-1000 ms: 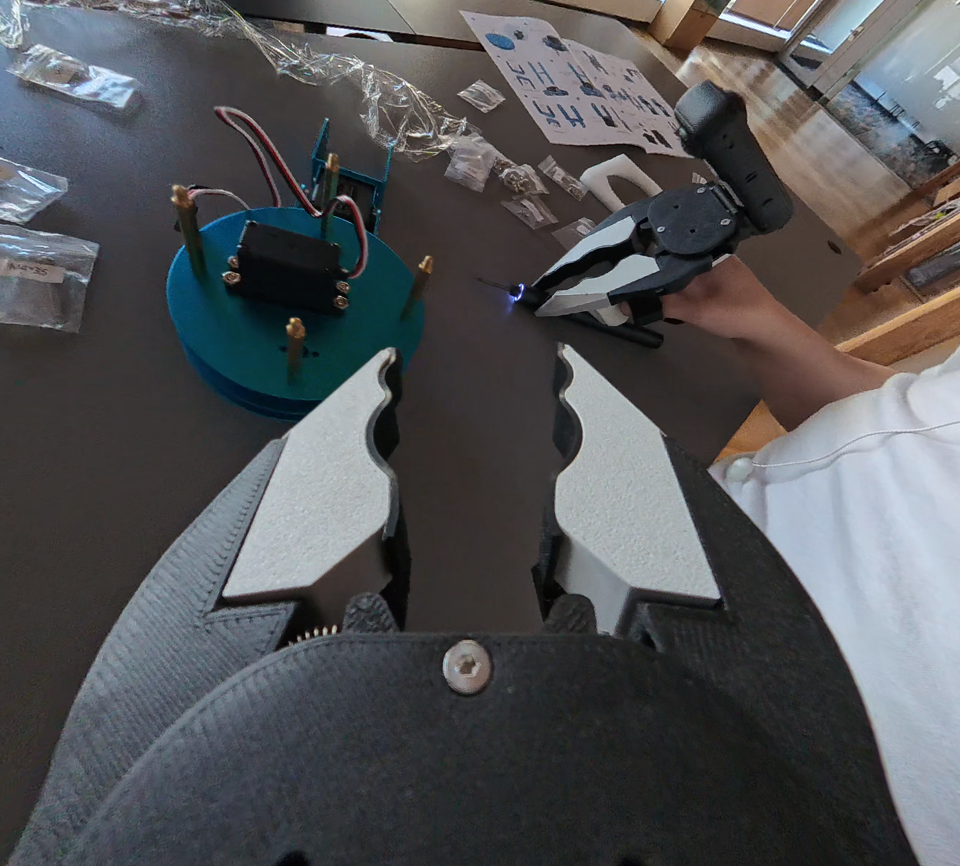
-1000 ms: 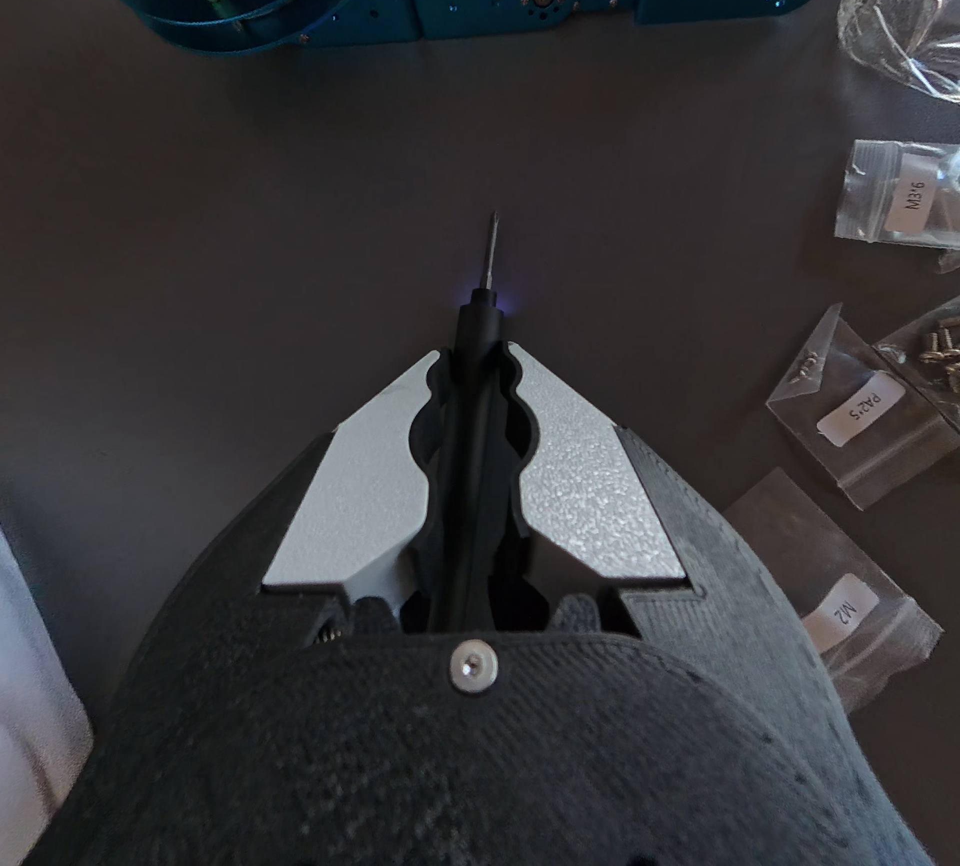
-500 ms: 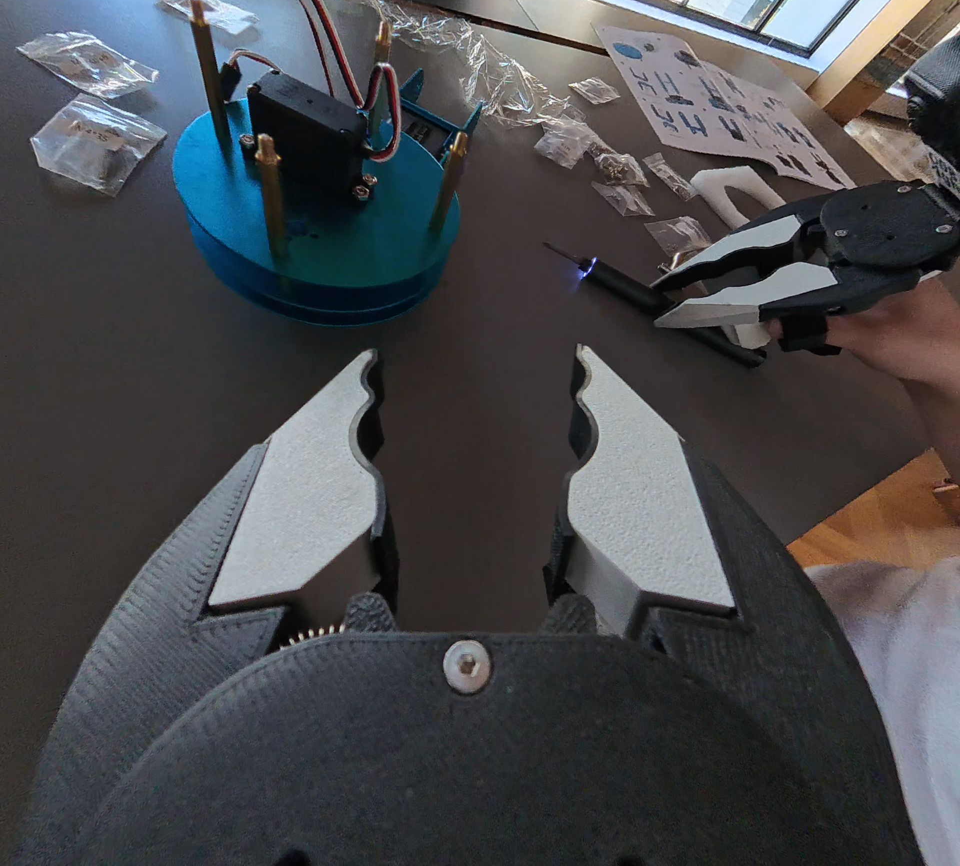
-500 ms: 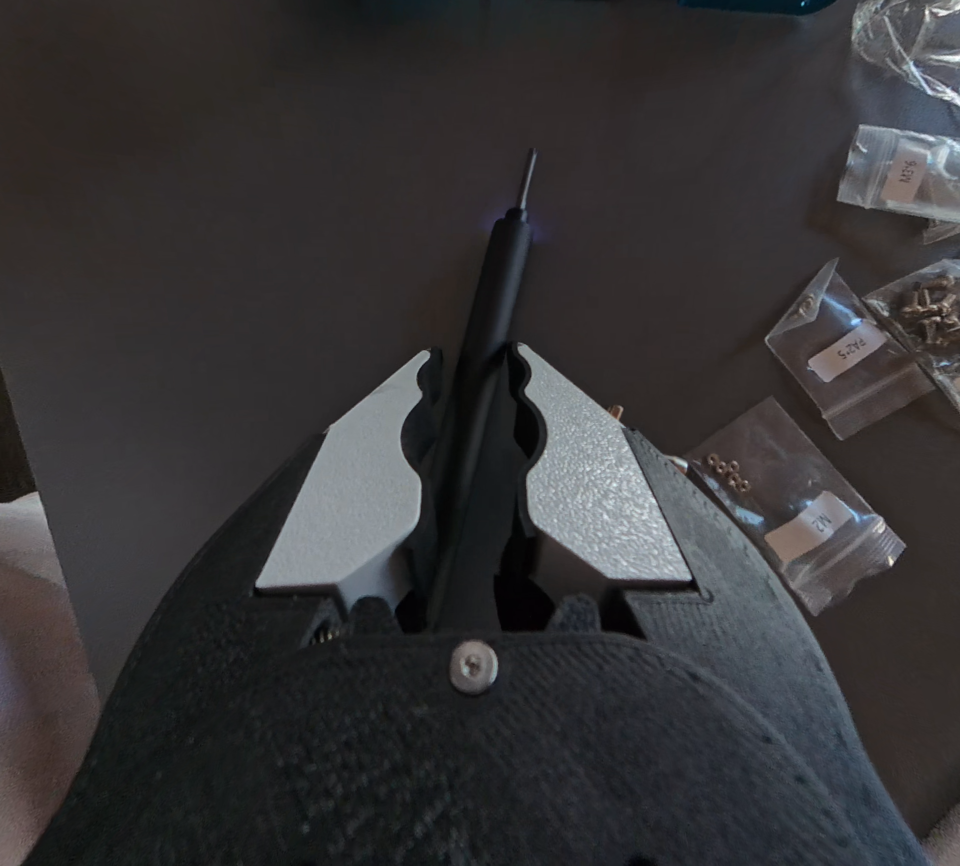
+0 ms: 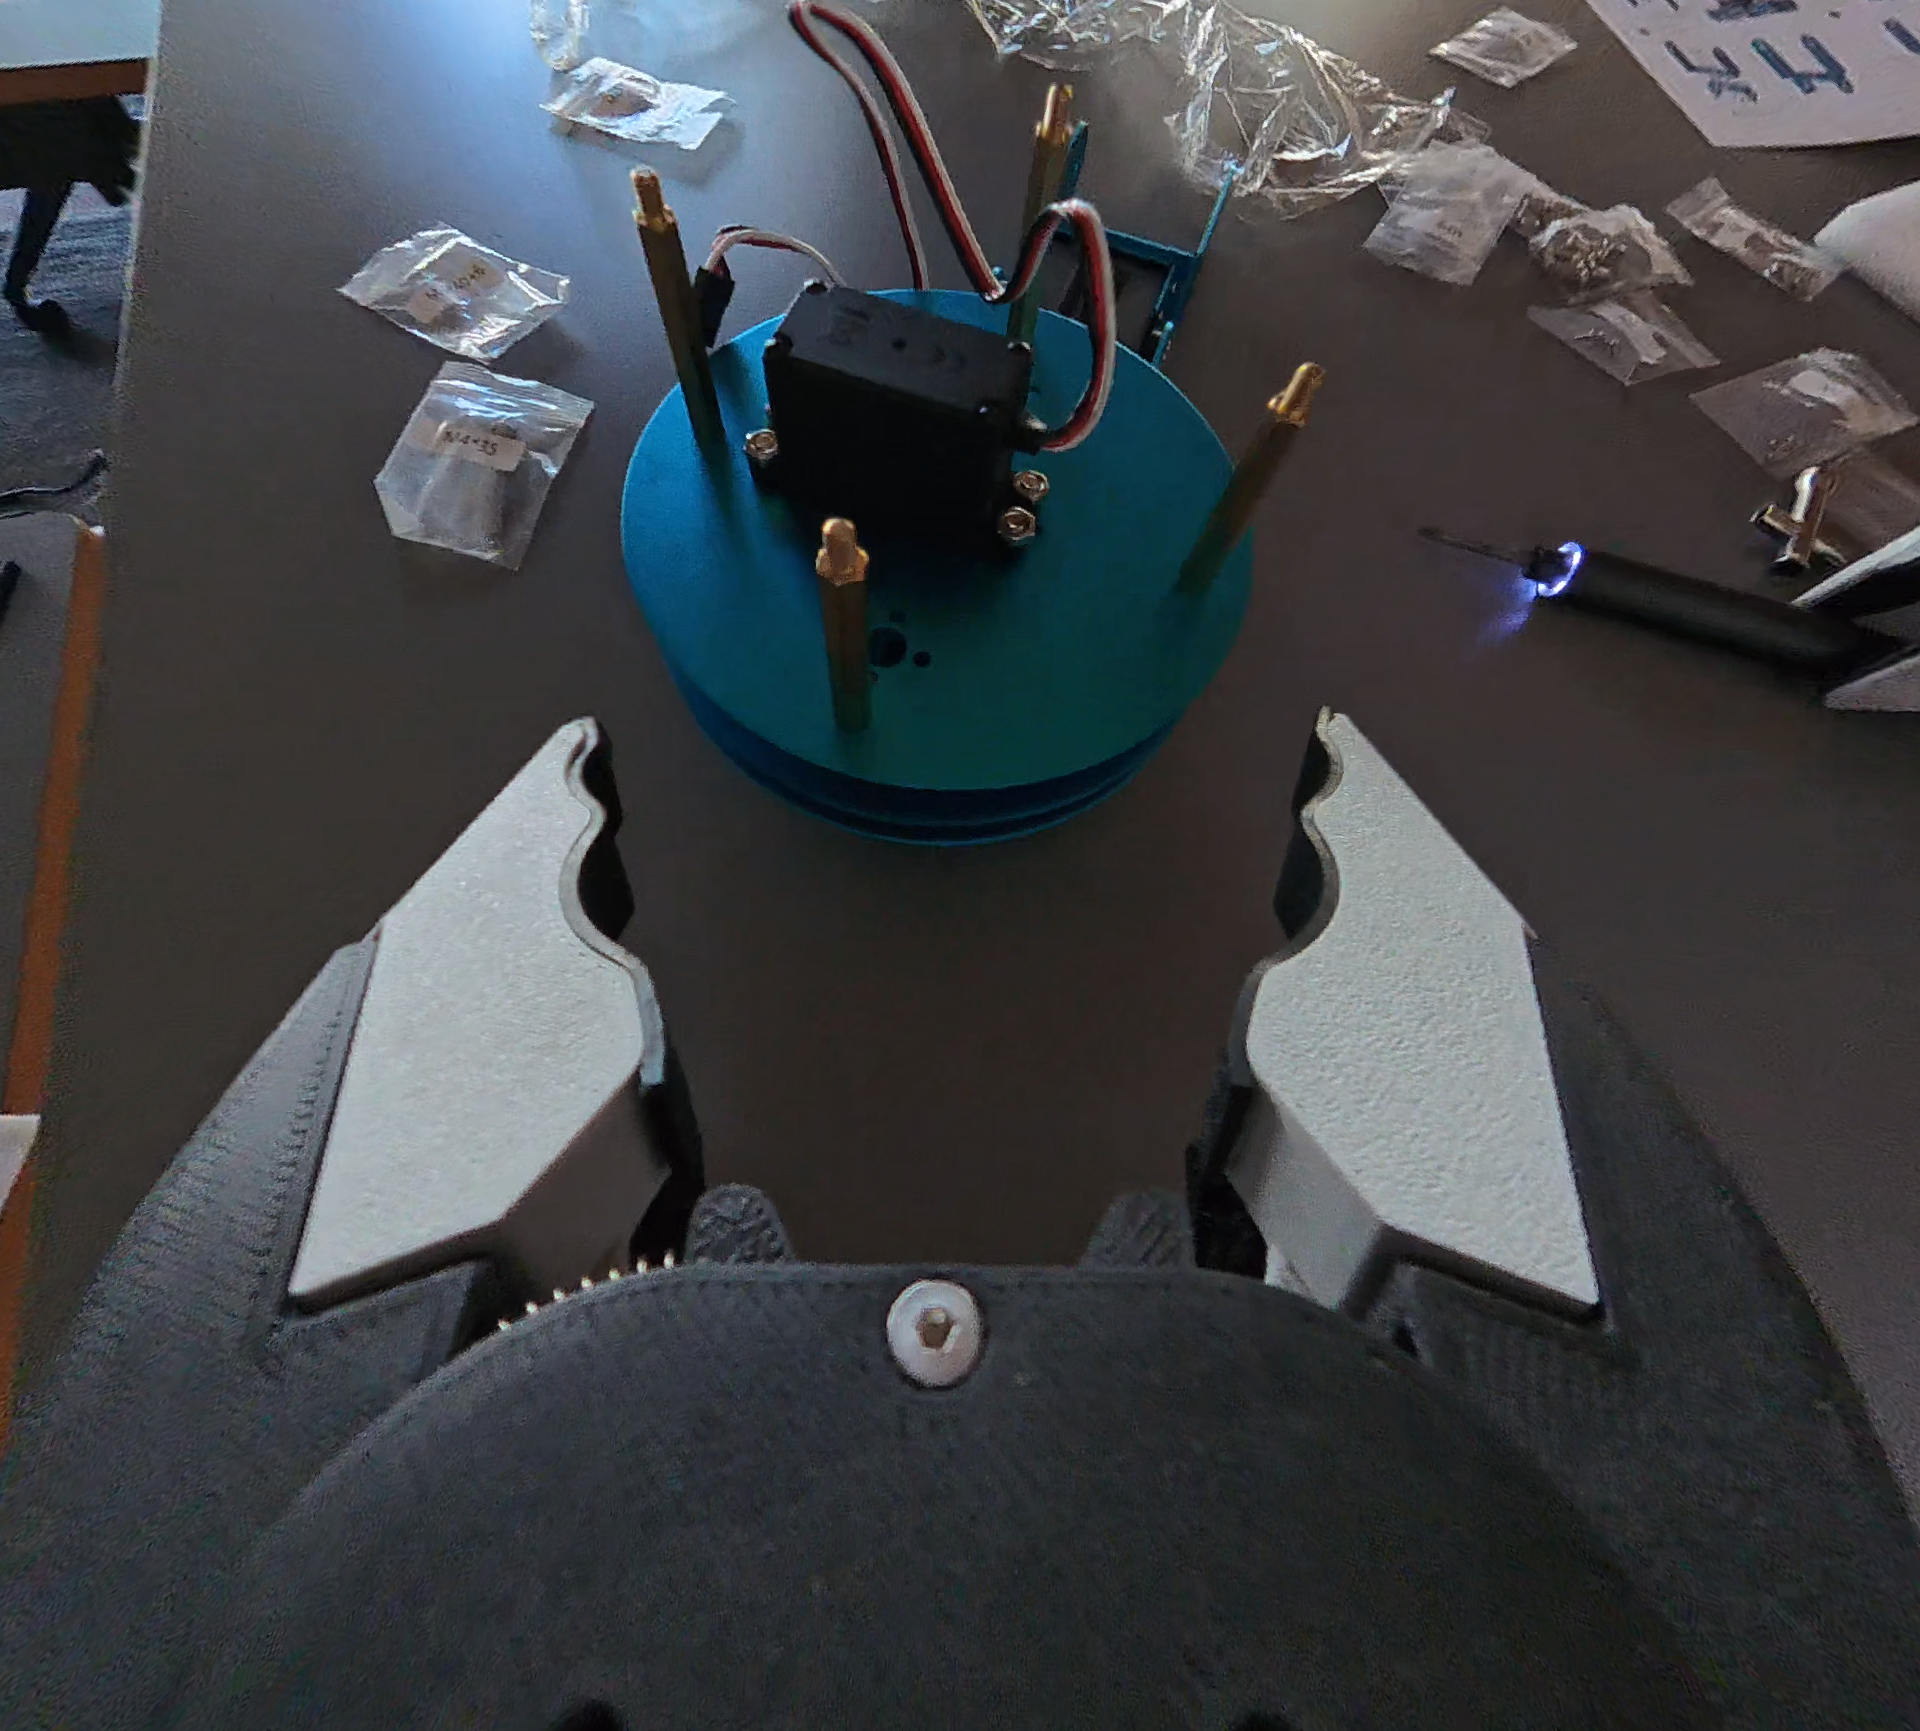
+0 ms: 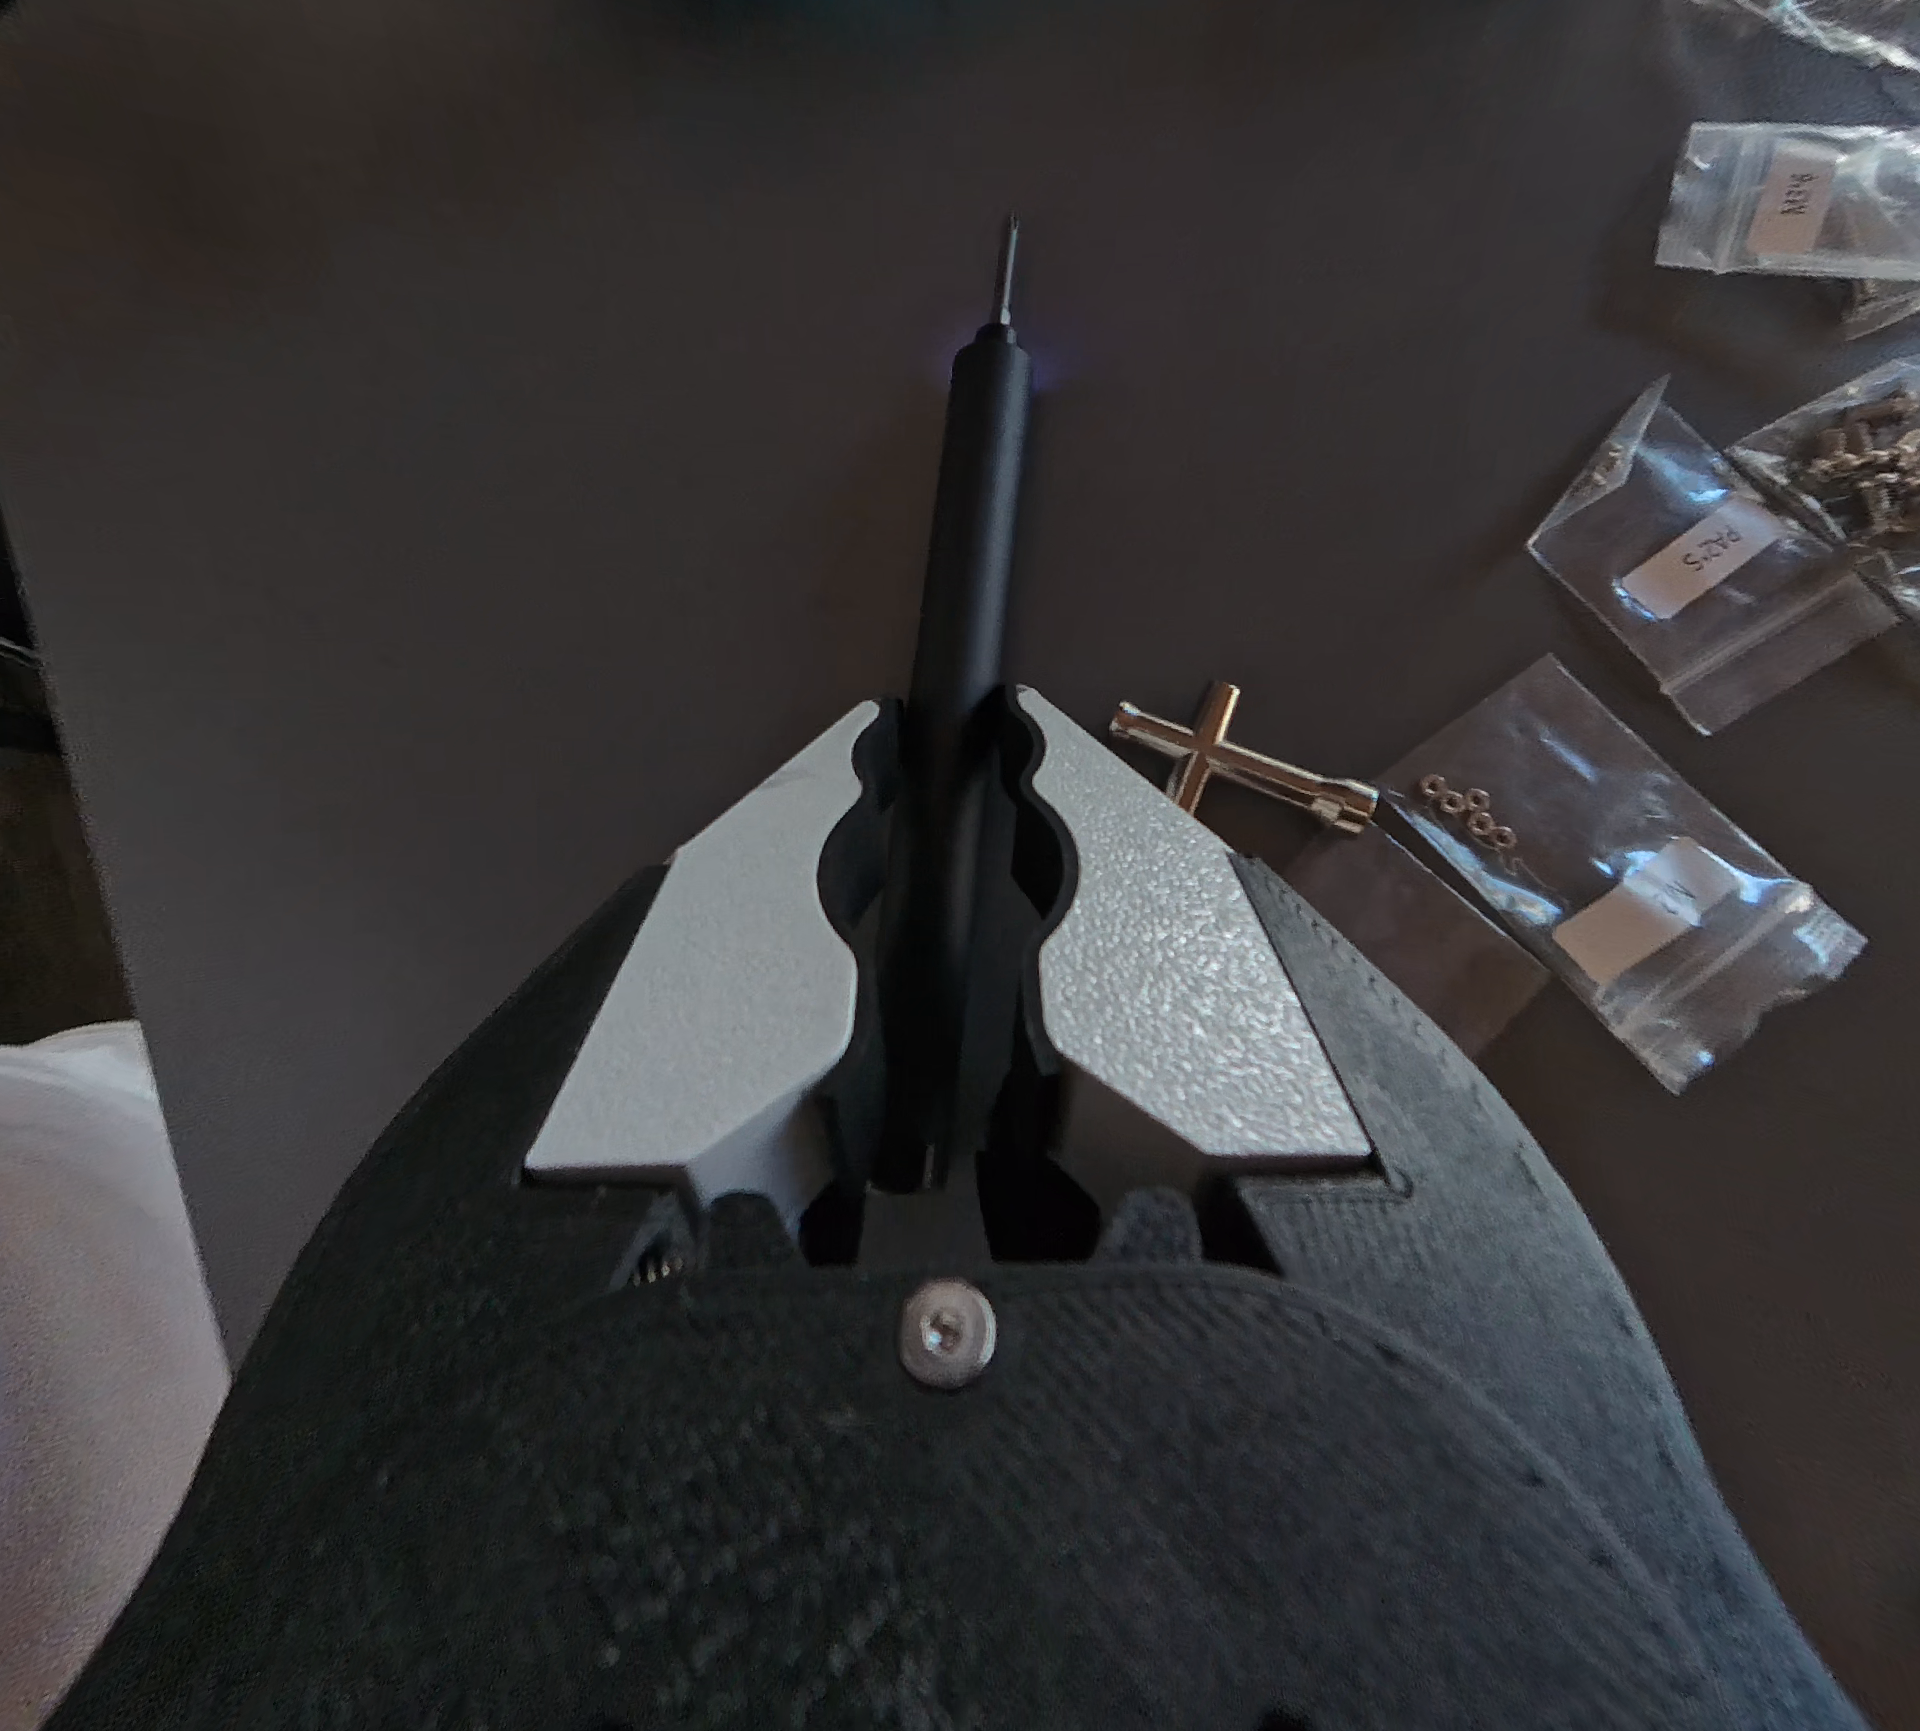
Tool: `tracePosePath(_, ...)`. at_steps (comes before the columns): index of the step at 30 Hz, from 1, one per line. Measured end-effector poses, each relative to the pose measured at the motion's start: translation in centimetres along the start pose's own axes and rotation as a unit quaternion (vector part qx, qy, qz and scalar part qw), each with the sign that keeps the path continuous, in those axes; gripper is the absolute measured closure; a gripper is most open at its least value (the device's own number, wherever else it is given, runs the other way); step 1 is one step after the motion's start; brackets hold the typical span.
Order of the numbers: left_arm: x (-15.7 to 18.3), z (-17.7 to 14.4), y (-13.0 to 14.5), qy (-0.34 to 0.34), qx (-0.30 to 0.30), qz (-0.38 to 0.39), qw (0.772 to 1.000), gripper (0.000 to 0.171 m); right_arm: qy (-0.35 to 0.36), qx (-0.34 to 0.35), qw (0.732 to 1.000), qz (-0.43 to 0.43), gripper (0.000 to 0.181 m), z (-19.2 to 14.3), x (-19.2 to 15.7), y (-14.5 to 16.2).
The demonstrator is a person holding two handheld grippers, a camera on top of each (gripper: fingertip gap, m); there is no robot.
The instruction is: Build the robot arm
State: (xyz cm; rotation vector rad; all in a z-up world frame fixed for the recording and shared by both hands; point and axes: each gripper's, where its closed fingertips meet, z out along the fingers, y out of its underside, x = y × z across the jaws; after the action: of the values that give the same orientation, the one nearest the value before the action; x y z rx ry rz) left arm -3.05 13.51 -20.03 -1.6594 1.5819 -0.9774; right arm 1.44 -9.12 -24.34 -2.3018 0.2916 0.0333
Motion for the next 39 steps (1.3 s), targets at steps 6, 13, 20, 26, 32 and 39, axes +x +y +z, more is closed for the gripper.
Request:
tracePosePath(6, 0.0, 2.5, 0.5, 0.049, -0.034, 0.054, 0.997, 0.046, -0.140, 0.052, 0.989, 0.015, 0.148, -2.1, -0.9, -3.8)
tracePosePath(13, -0.7, 3.5, 0.5, 0.074, -0.034, 0.078, 0.994, 0.049, -0.261, 0.096, 0.960, 0.040, 0.139, -0.9, 1.1, -11.1)
tracePosePath(20, -0.6, 3.5, 0.2, 0.048, -0.020, 0.087, 0.995, 0.049, -0.152, -0.026, 0.986, -0.067, 0.126, 2.4, -5.8, -3.9)
tracePosePath(26, -0.7, 3.5, 0.3, 0.060, -0.016, 0.095, 0.994, 0.050, -0.061, -0.082, 0.988, -0.113, 0.152, 1.2, -4.9, -0.7)
tracePosePath(32, -0.8, 3.2, 0.6, 0.062, -0.018, 0.111, 0.992, 0.053, -0.020, -0.075, 0.992, -0.097, 0.164, -0.2, -3.2, -0.3)
tracePosePath(39, -0.8, 3.1, 0.7, 0.063, -0.018, 0.113, 0.991, 0.055, 0.125, -0.038, 0.970, -0.207, 0.164, -5.8, 2.5, -1.2)
